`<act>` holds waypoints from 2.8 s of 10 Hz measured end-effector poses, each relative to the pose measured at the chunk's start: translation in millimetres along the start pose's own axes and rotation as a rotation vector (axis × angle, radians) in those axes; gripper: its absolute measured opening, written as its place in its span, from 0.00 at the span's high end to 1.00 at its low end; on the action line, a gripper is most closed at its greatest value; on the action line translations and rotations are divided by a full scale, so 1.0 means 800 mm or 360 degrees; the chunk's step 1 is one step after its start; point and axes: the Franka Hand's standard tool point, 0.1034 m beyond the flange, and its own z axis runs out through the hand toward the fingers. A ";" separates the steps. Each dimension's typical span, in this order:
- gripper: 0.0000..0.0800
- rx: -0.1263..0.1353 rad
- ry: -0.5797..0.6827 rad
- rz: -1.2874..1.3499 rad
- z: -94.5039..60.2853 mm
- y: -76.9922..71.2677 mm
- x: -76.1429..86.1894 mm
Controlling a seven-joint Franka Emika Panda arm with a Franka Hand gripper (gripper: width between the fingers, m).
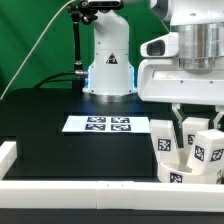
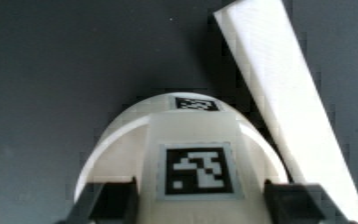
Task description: Assemble stool
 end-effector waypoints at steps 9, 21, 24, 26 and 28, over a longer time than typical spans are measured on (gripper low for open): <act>0.58 0.0067 -0.0051 0.1027 0.002 -0.017 -0.012; 0.19 0.0000 -0.0062 -0.0107 -0.033 -0.026 -0.014; 0.19 -0.0013 -0.0051 -0.0499 -0.034 -0.026 -0.011; 0.19 -0.0056 -0.0034 -0.0951 -0.031 -0.025 -0.011; 0.19 -0.0082 -0.0035 -0.1286 -0.032 -0.028 -0.013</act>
Offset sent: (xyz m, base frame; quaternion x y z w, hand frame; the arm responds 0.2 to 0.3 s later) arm -0.0012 0.0015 -0.0044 -0.0120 0.0041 0.2019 0.9793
